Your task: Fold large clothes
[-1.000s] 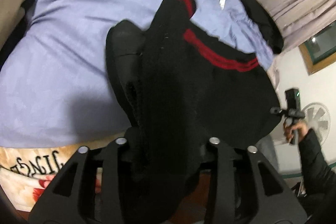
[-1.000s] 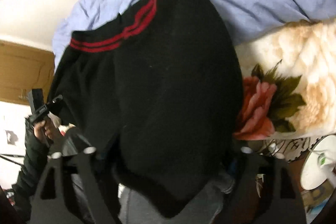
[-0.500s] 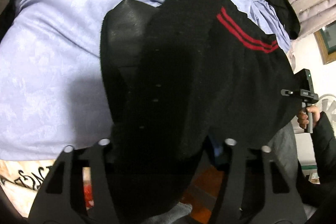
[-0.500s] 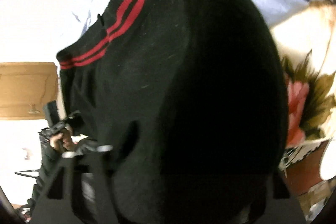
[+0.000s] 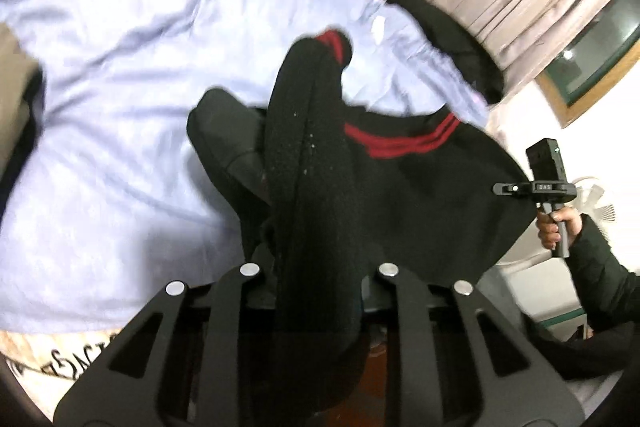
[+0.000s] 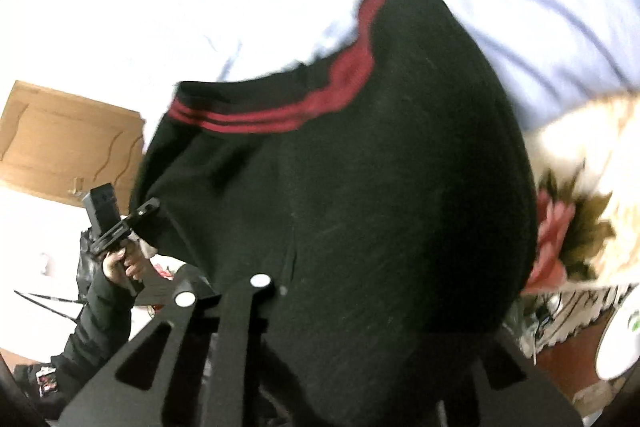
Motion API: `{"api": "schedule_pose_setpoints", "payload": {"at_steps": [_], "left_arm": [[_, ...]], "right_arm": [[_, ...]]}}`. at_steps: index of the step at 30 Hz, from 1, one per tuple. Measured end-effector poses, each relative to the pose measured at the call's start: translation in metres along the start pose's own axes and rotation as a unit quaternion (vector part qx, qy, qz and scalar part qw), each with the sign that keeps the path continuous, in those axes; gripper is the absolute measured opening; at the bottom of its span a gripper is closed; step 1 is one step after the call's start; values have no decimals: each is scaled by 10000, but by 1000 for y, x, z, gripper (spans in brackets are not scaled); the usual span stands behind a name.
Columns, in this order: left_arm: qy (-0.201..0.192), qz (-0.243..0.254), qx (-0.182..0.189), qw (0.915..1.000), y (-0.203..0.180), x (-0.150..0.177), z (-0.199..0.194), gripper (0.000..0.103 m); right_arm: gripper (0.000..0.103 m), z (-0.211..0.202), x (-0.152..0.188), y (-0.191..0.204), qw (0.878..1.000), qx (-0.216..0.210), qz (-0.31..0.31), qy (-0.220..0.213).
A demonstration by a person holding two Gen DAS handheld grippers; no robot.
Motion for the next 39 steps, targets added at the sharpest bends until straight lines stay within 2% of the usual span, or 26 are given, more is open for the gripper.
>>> {"api": "schedule_pose_setpoints", "payload": {"at_steps": [6,7,8,9,10,13,16,18,22,25,30,34,36,39], "left_arm": [[-343,295,-49,9990,-17,-37,-31,22],[-377,302,-24,9988,-20,-42,-34,21],[-443,365,-55,9983,-23,-47,-42,21],[-501,382,-7,9980,-24,-55,-51,21],[-523,448,-35,9976,-28,-60,-55,21],[-612,660,-240,9956,-35,-79,-72,21],[-581,731,-412,9948,-33,-85,-78,21],[-596,667,-435,9950,-25,-82,-81,21],[-598,571,-487,9954,-14,-79,-82,21],[-715,550,-545,9944,-17,-84,-88,21],[-921,628,-543,9923,-26,-112,-109,21],[-1240,844,-534,9872,-40,-152,-147,18],[-1427,1000,-682,9823,-47,-174,-176,18],[-1526,962,-922,9793,-37,-195,-204,17]], "right_arm": [[13,-22,-29,40,9993,44,-365,-110],[12,-27,-38,52,9989,-261,-337,-184],[11,-29,-46,70,9981,-269,-484,-268],[11,-27,-52,88,9972,-112,-690,-276],[11,-22,-63,104,9958,178,-896,-78],[11,-6,-77,119,9949,318,-954,72],[11,15,-71,115,9931,340,-1060,369],[11,24,-64,111,9927,335,-1085,410],[11,21,-72,110,9937,325,-1013,358],[11,9,-79,128,9931,327,-1095,277],[11,-8,-98,145,9921,315,-1215,78],[10,-29,-125,189,9869,336,-1574,-93],[10,-35,-139,214,9838,335,-1755,-172],[10,-38,-165,264,9766,387,-2096,-286]]}}
Point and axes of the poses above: each gripper's, at about its wrist camera, not at the fingertips, and z roughly the way its jaws point, y to its left, x to its underside, the point moved 3 cm from there along z, roughly the way its jaws point, and after that the axes turned 2 degrees about -y, right-handed, at the moved point
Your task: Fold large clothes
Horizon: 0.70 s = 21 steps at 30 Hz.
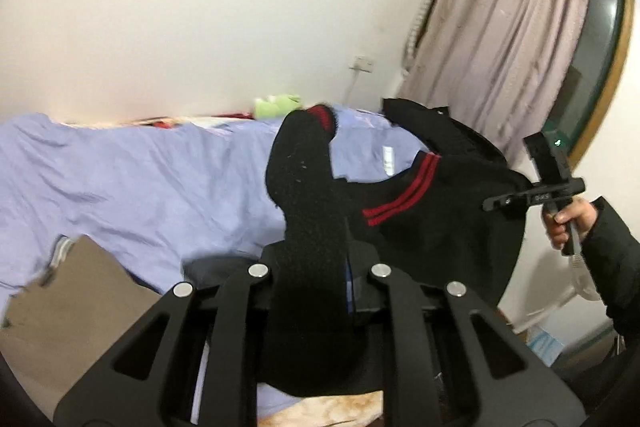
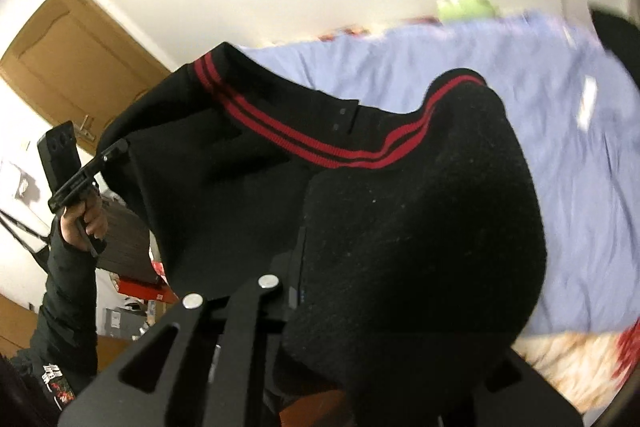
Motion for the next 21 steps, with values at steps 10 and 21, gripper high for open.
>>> {"api": "schedule_pose_setpoints", "payload": {"at_steps": [10,21], "left_arm": [[53,-658,-608,9960,104,35,-45,17],[1009,-1573,-1110,9761,175,237,55,19]], "right_arm": [[11,54,-42,59,9977,-298,-603,33],[14,227,152,-116,9836,-77,828,1600]]}}
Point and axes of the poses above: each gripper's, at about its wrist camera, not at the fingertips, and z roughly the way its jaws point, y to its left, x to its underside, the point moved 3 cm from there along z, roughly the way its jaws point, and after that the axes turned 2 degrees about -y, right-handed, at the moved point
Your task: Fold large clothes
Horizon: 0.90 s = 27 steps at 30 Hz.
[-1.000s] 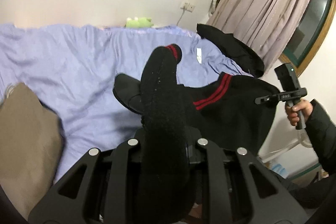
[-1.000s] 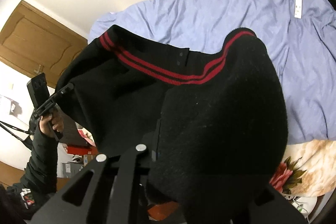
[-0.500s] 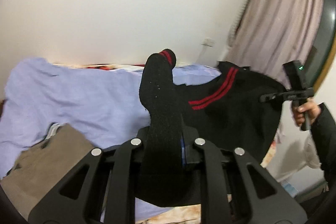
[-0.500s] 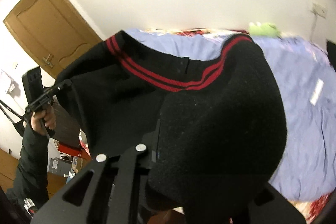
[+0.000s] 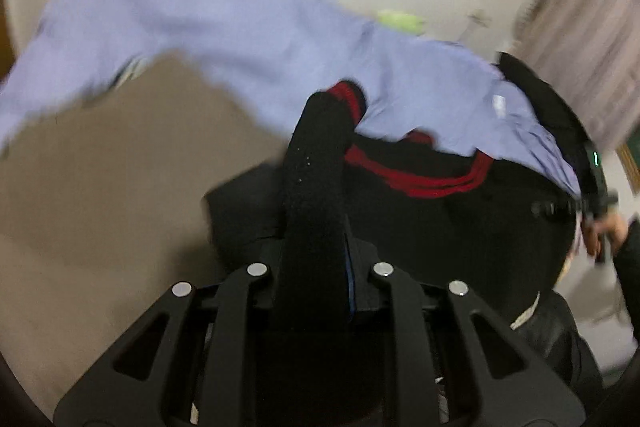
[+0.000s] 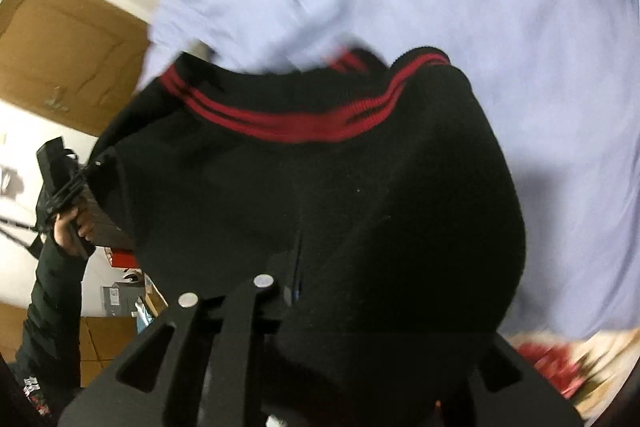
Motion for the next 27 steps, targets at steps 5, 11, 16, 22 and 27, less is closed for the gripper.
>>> {"api": "schedule_pose_setpoints", "payload": {"at_steps": [5,11,16,22,27], "left_arm": [[140,-312,13,9994,34,27,16,24],[-505,-210,-148,9984,33,-10,-43,14],[166,-119,-642,9977,44,2,-14,14],[712,-405,-854,9930,76,23,21,23],[862,-115,-808,9929,72,33,16,30]], "right_arm": [[15,3,16,-13,9995,-202,17,-237],[14,-79,-38,52,9872,-560,-864,-1214],[14,-56,-61,54,9916,-156,-959,-849],[33,35,-14,-59,9988,293,400,18],[69,16,13,-76,9982,24,445,-400]]}}
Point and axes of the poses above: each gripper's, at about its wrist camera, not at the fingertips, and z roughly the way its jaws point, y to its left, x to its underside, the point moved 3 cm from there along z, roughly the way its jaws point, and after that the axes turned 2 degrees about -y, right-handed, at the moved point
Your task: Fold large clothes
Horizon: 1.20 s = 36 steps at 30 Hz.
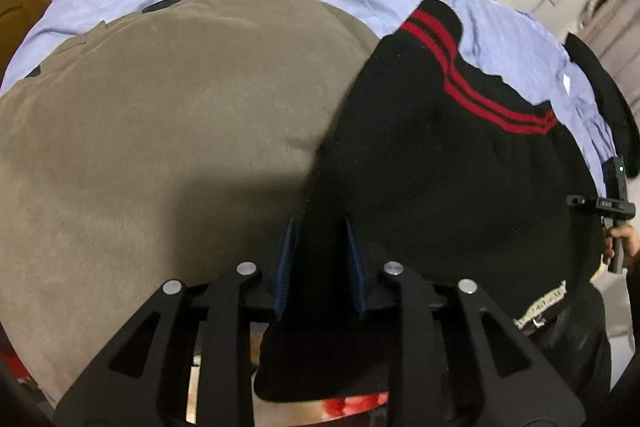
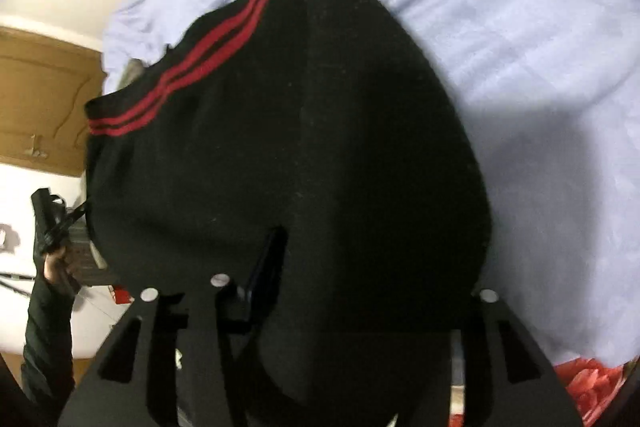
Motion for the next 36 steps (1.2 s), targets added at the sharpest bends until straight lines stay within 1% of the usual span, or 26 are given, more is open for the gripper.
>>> {"api": "schedule_pose_setpoints", "payload": {"at_steps": [1,2,4,6,7,8,9,10,11,12,13,14,15,17,18,19,21,22,23,25,27,28,29,31,32,36], "left_arm": [[23,52,-13,10000,3,-1,-1,43],[16,109,-56,9999,5,4,-5,55],[-51,127,-53,9999,8,14,-13,68],[-147,76,177,9997,13,30,-27,69],[-183,63,212,9996,13,36,-32,70],[-239,50,237,9994,14,46,-37,74],[-305,24,266,9992,14,54,-42,77],[-432,-81,349,9984,16,69,-48,78],[-469,-150,400,9980,17,76,-49,78],[-531,-316,518,9967,17,91,-50,78],[-584,-434,579,9957,17,98,-51,78],[-643,-603,619,9942,17,109,-50,81],[-689,-796,665,9922,17,120,-46,82],[-763,-1163,908,9861,12,137,-39,83],[-830,-1465,1134,9792,12,147,-30,83],[-863,-1622,1223,9753,10,154,-26,83],[-781,-2054,1393,9656,8,163,-1,83],[-761,-2186,1504,9611,8,165,5,83],[-796,-2346,1708,9537,7,164,12,83],[-918,-2616,1892,9420,6,161,23,83],[-1037,-2851,1952,9326,5,157,35,83],[-1087,-2915,1957,9300,5,156,38,84],[-1170,-2985,1947,9270,5,154,43,84],[-1349,-3003,1969,9235,2,151,48,84],[-1483,-2959,1938,9235,1,148,48,84],[-1846,-2985,1821,9185,-3,151,47,84]], "right_arm": [[74,-10,5,0,9999,-81,-103,-106],[78,-25,13,1,9992,-276,-190,-207],[82,-46,28,-2,9981,-445,-231,-348],[91,-73,51,-6,9957,-606,-140,-693],[93,-83,67,-9,9936,-711,-55,-874],[96,-82,75,-5,9924,-763,14,-963],[96,-85,96,-9,9903,-834,170,-1101],[96,-81,110,-8,9885,-860,324,-1203],[96,-76,127,-11,9855,-907,588,-1309],[96,-70,147,-17,9807,-1007,950,-1378],[96,-63,161,-21,9758,-1107,1228,-1434],[96,-52,170,-19,9716,-1146,1442,-1485],[96,-45,181,-30,9639,-1248,1765,-1555],[96,-29,197,-36,9490,-1511,2276,-1575],[96,-19,201,-38,9401,-1716,2515,-1533],[96,-15,205,-39,9310,-1911,2706,-1532],[96,3,208,-40,9089,-2244,3138,-1582],[96,8,207,-36,9029,-2332,3223,-1630],[96,13,206,-35,8953,-2461,3293,-1718],[96,18,200,-29,8848,-2618,3328,-1945],[96,22,189,-24,8833,-2618,3275,-2096],[96,24,185,-23,8820,-2612,3296,-2127],[96,26,180,-22,8777,-2663,3340,-2173],[97,25,173,-22,8736,-2657,3388,-2267],[97,23,170,-21,8725,-2645,3392,-2318],[97,24,157,-23,8756,-2474,3454,-2297]]}}
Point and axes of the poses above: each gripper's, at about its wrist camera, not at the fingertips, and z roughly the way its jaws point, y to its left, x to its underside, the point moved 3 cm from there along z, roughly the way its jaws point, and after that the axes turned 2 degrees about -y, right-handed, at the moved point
